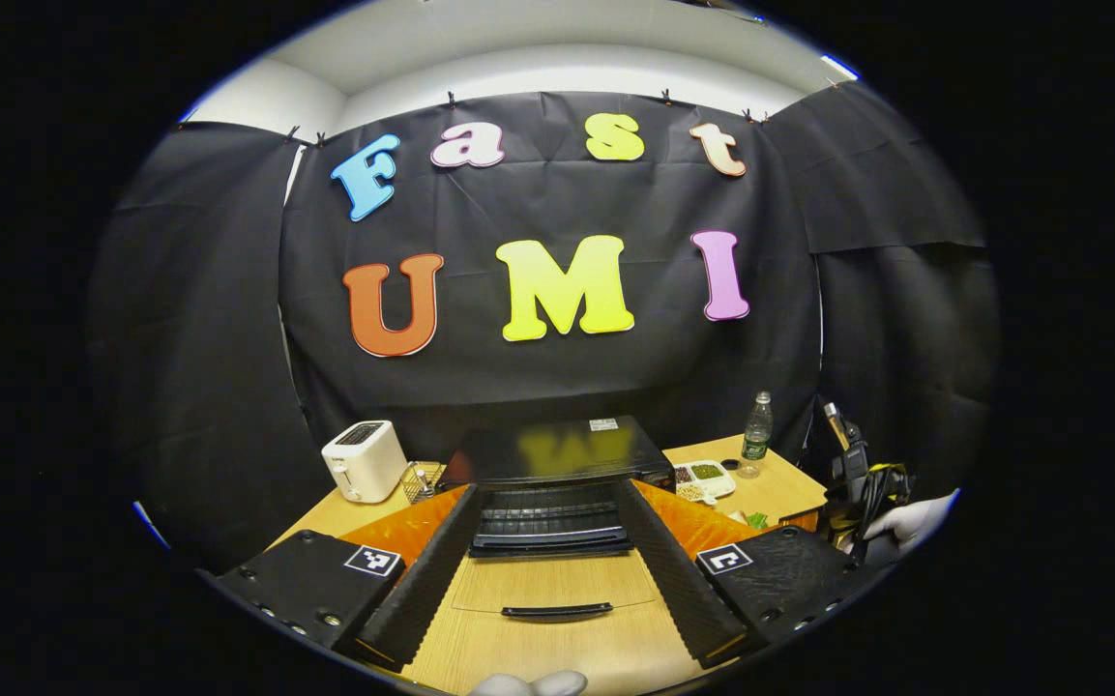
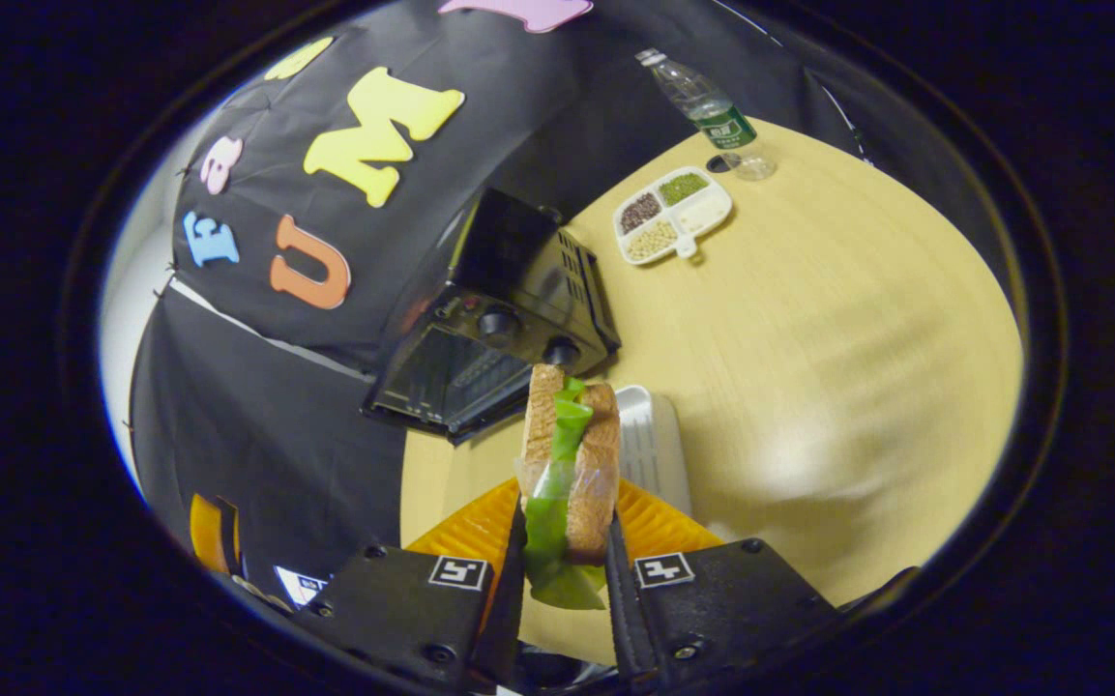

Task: Open the electric oven with the left hand, put the food in, and close the electric oven.

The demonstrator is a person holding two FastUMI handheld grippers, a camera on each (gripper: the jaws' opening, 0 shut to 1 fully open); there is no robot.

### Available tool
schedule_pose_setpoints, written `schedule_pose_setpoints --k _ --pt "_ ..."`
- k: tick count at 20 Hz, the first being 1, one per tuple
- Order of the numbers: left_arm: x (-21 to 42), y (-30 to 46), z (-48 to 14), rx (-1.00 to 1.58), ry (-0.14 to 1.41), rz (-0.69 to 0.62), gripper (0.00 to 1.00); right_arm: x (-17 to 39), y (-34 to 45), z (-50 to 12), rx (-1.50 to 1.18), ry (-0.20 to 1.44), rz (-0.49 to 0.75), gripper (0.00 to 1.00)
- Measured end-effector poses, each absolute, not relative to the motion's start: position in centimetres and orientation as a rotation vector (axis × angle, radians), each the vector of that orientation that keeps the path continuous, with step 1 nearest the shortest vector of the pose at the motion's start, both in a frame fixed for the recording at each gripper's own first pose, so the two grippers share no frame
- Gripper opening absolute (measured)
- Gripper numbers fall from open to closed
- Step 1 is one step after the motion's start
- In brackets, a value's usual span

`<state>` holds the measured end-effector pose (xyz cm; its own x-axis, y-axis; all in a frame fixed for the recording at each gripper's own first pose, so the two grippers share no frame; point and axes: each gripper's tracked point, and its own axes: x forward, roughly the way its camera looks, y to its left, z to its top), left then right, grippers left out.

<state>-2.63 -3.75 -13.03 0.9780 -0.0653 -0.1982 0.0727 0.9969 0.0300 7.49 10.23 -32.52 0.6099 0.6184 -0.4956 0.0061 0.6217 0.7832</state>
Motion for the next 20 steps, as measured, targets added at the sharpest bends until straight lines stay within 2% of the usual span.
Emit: schedule_pose_setpoints --k 4,10,17,18,20 --pt "-3.0 -2.1 -13.1 0.048 0.199 -0.079 0.95 8.4 15.0 -31.0 0.941 0.795 0.428 0.39" --pt "-3.4 0.4 -13.6 0.057 0.211 -0.089 0.95 10.3 21.3 -31.6 1.099 0.750 0.395 0.39" --pt "-3.3 2.5 -14.5 0.053 0.232 -0.091 0.95 16.1 28.5 -31.9 1.217 0.647 0.348 0.39" --pt "-3.1 2.8 -14.6 0.052 0.237 -0.090 0.95 16.6 29.7 -31.7 1.234 0.641 0.352 0.41" --pt "-3.0 3.1 -14.8 0.048 0.239 -0.093 0.95 18.1 31.4 -31.8 1.232 0.630 0.350 0.39"
